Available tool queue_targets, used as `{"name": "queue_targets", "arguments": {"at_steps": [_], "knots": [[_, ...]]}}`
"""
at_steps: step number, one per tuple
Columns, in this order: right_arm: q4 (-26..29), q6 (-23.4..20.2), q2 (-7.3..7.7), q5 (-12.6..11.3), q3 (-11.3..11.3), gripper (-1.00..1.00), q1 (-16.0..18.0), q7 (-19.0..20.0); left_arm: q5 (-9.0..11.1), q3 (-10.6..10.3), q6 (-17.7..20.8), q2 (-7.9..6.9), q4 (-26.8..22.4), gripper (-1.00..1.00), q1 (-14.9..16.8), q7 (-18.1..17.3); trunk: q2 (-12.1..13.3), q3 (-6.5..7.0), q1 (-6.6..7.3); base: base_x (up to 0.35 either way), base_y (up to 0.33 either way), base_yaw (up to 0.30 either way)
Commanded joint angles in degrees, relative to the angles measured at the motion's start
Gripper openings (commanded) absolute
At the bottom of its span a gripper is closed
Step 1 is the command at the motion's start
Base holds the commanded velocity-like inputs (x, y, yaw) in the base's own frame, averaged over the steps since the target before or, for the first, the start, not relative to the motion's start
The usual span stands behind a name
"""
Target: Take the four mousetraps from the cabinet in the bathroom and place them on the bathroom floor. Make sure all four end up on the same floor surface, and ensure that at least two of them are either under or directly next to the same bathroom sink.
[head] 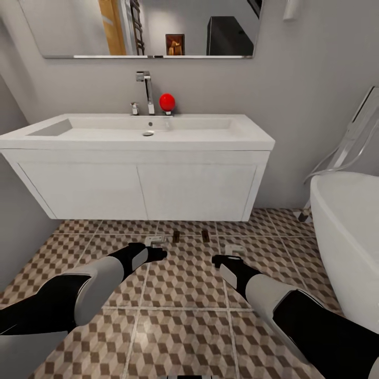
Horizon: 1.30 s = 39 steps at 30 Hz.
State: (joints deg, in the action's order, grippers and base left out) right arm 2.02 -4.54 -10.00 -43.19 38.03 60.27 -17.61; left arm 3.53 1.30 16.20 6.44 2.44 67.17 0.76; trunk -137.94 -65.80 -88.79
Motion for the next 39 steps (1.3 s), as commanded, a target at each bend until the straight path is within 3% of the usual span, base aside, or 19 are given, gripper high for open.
{"name": "queue_targets", "arguments": {"at_steps": [1,15,29,39], "knots": [[0.1,-0.4,0.00,-0.2,0.5,1.00,0.0,-0.3,0.4,0.1,0.1,0.03,0.1,1.00,0.1,0.1,0.4,0.14,0.23,0.000,0.000,0.000],[0.1,-0.5,0.02,-0.2,0.4,1.00,0.0,-0.4,0.5,0.2,0.6,0.14,0.2,1.00,0.1,0.2,6.0,2.65,3.31,0.000,0.000,0.000],[-0.1,-0.6,0.06,-0.2,0.4,1.00,0.0,-0.5,0.5,0.1,5.2,0.16,0.0,1.00,0.1,0.4,11.6,5.16,6.38,0.000,0.000,0.000],[-0.8,-0.9,0.07,-0.3,0.4,1.00,0.0,-0.8,0.5,0.2,6.2,0.27,0.2,1.00,0.1,0.4,15.6,6.96,8.58,0.000,0.000,0.000]]}}
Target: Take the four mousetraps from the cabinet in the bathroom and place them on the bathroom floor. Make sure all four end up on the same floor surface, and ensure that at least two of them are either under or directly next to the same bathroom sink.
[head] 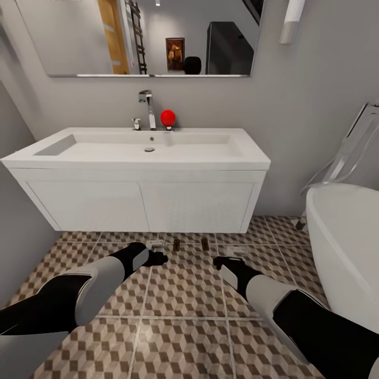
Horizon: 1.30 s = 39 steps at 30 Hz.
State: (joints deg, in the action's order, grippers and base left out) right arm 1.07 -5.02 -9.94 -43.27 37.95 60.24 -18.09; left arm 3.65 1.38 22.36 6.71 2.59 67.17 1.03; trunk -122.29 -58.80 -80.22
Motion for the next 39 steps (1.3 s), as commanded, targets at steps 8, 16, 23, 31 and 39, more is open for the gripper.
{"name": "queue_targets", "arguments": {"at_steps": [8,16,23,31,39], "knots": [[-2.3,-2.4,0.04,-0.3,0.5,1.00,-0.1,-0.2,0.4,0.1,1.9,-0.06,0.2,1.00,0.0,0.1,3.2,1.39,1.77,0.000,0.000,0.000],[-3.2,-3.7,0.03,-0.3,0.5,1.00,-2.5,0.0,0.4,0.1,4.4,-0.11,0.3,1.00,-1.4,0.1,6.4,2.83,3.53,0.000,0.000,0.000],[-3.3,-3.8,0.08,-0.3,0.4,1.00,-5.6,0.1,0.4,0.1,4.7,-0.23,0.2,1.00,-4.8,0.4,9.2,4.09,5.07,0.000,0.000,0.000],[-3.3,-3.7,0.14,-0.4,0.4,1.00,-8.4,0.0,0.4,0.2,4.7,-0.29,0.1,1.00,-8.4,1.4,12.4,5.52,6.82,0.000,0.000,0.000],[-3.3,-3.5,0.32,-0.3,0.4,1.00,-11.4,-0.1,0.4,0.2,4.6,-0.29,0.1,1.00,-10.7,1.5,15.6,6.96,8.58,0.000,0.000,0.000]]}}
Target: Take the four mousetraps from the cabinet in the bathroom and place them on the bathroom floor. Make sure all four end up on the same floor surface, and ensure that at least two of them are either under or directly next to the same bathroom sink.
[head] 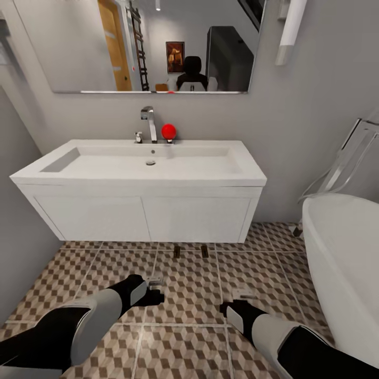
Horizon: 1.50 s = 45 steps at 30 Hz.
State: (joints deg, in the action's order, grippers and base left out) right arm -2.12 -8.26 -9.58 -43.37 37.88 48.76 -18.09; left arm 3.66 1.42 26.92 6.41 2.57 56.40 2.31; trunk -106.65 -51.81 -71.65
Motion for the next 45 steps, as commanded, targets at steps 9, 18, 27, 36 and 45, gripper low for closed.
{"name": "queue_targets", "arguments": {"at_steps": [9,18,27,36,45], "knots": [[-0.1,-0.1,0.00,-0.2,0.5,1.00,-2.1,0.1,0.5,0.3,0.1,-0.13,0.2,1.00,-2.1,0.5,3.6,1.58,1.99,-0.060,0.000,0.000],[-0.1,0.0,0.91,-0.1,0.5,1.00,-3.2,0.2,2.1,0.3,-0.1,-1.96,0.2,1.00,-3.7,0.5,7.2,3.19,3.97,-0.027,0.000,0.000],[0.0,0.0,2.78,-0.1,0.5,1.00,-7.1,0.4,4.0,0.3,-0.3,-2.89,0.1,1.00,-5.4,0.6,10.8,4.81,5.94,-0.002,0.000,0.000],[0.0,-0.1,4.46,-0.3,0.4,1.00,-9.1,0.6,4.3,0.3,-0.4,-3.02,0.2,1.00,-6.3,0.6,14.4,6.42,7.92,0.000,0.000,0.000],[0.0,-0.1,5.45,-0.3,0.4,1.00,-10.9,0.7,4.3,0.3,-0.4,-3.55,0.2,1.00,-8.3,0.6,18.0,8.04,9.90,0.000,0.000,0.000]]}}
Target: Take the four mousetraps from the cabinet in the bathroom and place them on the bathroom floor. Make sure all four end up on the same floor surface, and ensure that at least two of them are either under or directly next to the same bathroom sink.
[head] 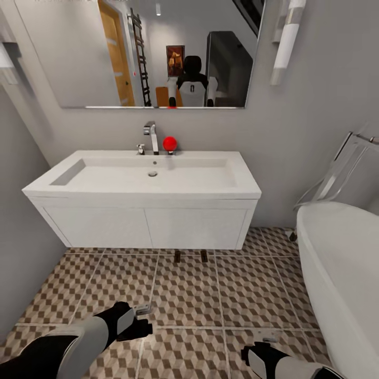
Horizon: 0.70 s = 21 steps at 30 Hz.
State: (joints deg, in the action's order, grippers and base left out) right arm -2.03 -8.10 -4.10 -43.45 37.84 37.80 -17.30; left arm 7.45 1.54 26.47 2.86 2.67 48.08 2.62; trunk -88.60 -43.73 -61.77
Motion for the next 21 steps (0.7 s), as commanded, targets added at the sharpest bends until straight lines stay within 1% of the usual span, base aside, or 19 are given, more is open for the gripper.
{"name": "queue_targets", "arguments": {"at_steps": [1,2,5,9,18,21], "knots": [[-0.1,-0.2,-0.03,-0.2,0.5,1.00,0.1,-0.1,0.5,0.1,0.1,0.00,0.1,1.00,0.1,0.3,0.4,0.14,0.23,0.000,0.000,0.000],[-0.1,-0.2,0.00,-0.2,0.5,1.00,-0.1,-0.1,0.5,0.1,0.1,-0.08,0.1,1.00,0.0,0.3,0.8,0.32,0.45,0.000,0.000,0.000],[-0.7,0.2,0.12,-0.6,0.8,1.00,0.8,0.4,0.4,0.3,0.8,-0.23,0.2,1.00,0.9,-0.1,0.8,0.31,0.44,0.000,0.000,0.000],[-0.7,0.2,0.12,-0.6,0.8,1.00,0.8,0.4,0.4,0.3,0.8,-0.23,0.2,1.00,1.1,-0.1,0.8,0.31,0.44,0.000,0.000,0.000],[-0.5,0.1,0.12,-0.5,0.8,1.00,0.1,0.7,0.4,0.3,0.3,-0.47,-0.2,1.00,0.8,-0.1,4.4,1.93,2.42,0.000,0.000,0.000],[-0.5,0.0,0.13,-0.4,0.8,1.00,-0.7,0.9,0.4,0.3,0.1,-0.50,-0.3,1.00,0.7,0.0,4.4,1.93,2.42,0.000,0.000,0.000]]}}
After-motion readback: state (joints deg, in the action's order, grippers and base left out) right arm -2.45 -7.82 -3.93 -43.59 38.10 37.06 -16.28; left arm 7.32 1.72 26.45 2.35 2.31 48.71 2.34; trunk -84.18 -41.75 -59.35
